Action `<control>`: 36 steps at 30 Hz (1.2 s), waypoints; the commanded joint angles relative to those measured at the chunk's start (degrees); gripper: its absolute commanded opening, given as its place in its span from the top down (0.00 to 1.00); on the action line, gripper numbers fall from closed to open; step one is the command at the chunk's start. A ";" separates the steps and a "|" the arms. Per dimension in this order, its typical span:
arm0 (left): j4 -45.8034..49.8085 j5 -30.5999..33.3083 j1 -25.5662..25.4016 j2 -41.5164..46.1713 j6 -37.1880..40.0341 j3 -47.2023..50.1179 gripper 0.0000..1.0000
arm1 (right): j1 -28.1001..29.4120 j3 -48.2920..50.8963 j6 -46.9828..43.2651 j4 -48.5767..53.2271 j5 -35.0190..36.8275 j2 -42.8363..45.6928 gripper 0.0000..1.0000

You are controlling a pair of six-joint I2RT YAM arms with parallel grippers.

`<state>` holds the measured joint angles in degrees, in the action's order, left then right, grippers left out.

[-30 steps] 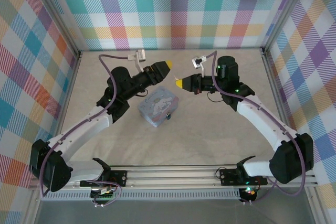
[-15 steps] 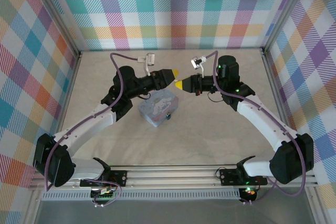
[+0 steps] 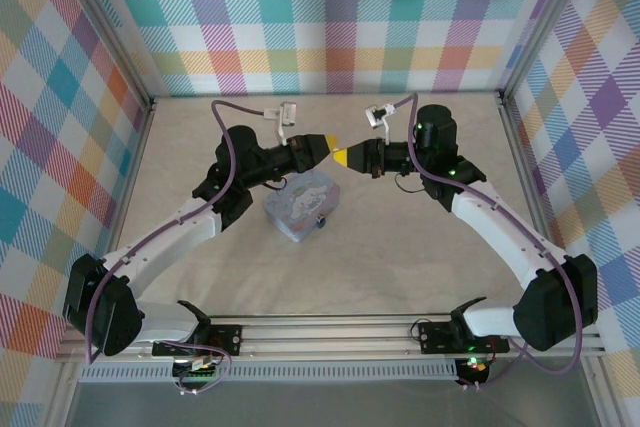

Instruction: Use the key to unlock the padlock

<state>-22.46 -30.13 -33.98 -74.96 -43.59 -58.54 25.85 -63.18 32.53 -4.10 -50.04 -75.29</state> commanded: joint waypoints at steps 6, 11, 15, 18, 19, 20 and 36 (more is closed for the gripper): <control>-0.18 0.05 -0.21 -0.10 1.57 -1.94 1.00 | -0.69 -0.77 5.29 -3.45 -0.60 -0.57 0.80; -0.04 1.04 -0.21 0.12 1.52 -1.75 1.00 | -0.71 -0.46 7.55 -5.40 -1.72 -0.83 0.77; 0.13 2.34 -0.21 0.34 1.56 -1.40 1.00 | -0.71 -0.43 7.54 -5.38 -1.80 -0.85 0.76; 0.22 3.20 -0.21 0.64 1.54 -1.14 1.00 | -0.69 -0.28 7.63 -5.27 -1.81 -0.91 0.77; 0.24 3.29 -0.21 0.60 1.54 -1.07 1.00 | -0.71 -0.20 7.58 -5.30 -1.81 -0.91 0.78; 0.23 3.48 -0.20 0.61 1.57 -1.04 1.00 | -0.73 -0.13 7.55 -5.17 -1.69 -0.98 0.78; 0.35 4.06 -0.21 0.66 1.81 -1.31 0.93 | -0.72 -0.10 6.26 -3.37 0.08 -1.06 0.99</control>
<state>-22.41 -26.89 -34.04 -74.96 -43.03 -58.74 25.10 -63.16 40.62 -7.27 -49.98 -76.47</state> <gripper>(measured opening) 0.066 0.052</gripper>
